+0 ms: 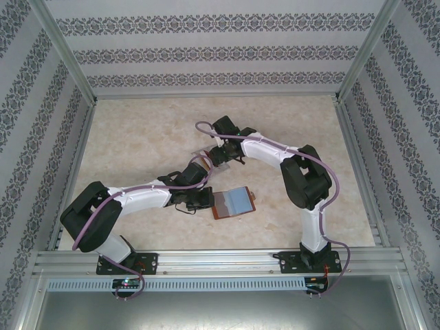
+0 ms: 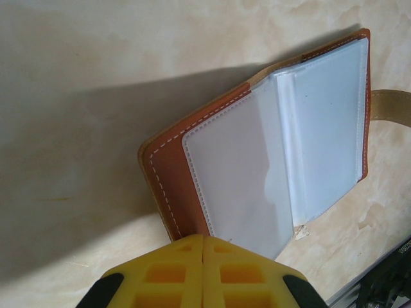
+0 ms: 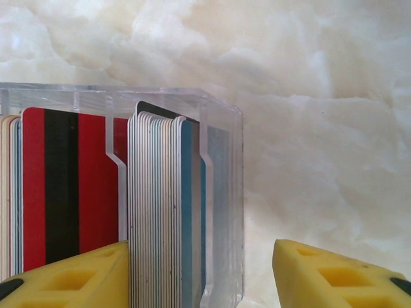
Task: Put the credit cards into the card holder
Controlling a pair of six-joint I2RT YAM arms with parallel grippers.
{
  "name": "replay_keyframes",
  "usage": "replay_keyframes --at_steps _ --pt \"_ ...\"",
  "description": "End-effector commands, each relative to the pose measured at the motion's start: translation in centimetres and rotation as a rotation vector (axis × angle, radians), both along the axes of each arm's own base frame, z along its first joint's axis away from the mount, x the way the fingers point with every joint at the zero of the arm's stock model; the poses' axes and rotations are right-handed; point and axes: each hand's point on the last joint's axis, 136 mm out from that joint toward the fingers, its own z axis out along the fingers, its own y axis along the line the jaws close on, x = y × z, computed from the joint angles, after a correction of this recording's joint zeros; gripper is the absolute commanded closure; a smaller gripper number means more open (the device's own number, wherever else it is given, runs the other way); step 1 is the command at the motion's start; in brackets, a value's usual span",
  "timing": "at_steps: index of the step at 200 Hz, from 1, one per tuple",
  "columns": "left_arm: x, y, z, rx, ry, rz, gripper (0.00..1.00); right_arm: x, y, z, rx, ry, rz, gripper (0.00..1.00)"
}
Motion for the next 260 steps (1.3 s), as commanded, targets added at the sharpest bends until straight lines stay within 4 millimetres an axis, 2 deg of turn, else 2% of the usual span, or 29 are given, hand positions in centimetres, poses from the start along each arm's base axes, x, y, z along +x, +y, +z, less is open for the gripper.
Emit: replay_keyframes --at_steps 1,20,77,148,209,260 --pt "-0.2 -0.2 -0.2 0.002 -0.008 -0.013 0.93 1.6 -1.3 0.4 -0.079 -0.067 -0.04 0.44" --pt "-0.2 -0.2 -0.2 0.0 -0.009 -0.012 0.93 2.0 -1.5 0.9 -0.099 -0.095 -0.046 0.47" --pt "-0.2 -0.1 -0.3 -0.003 -0.008 -0.006 0.93 2.1 -1.6 3.0 -0.131 -0.168 -0.025 0.47" --pt "-0.4 0.0 -0.4 -0.005 -0.006 -0.002 0.93 1.3 -0.5 2.9 -0.156 -0.168 0.043 0.49" --pt "-0.4 0.0 -0.4 -0.006 -0.006 0.0 0.93 1.4 -0.7 3.3 -0.244 -0.217 0.067 0.48" --pt "-0.5 0.1 -0.5 -0.006 -0.005 0.001 0.93 1.2 -0.4 3.3 -0.226 -0.215 0.08 0.57"
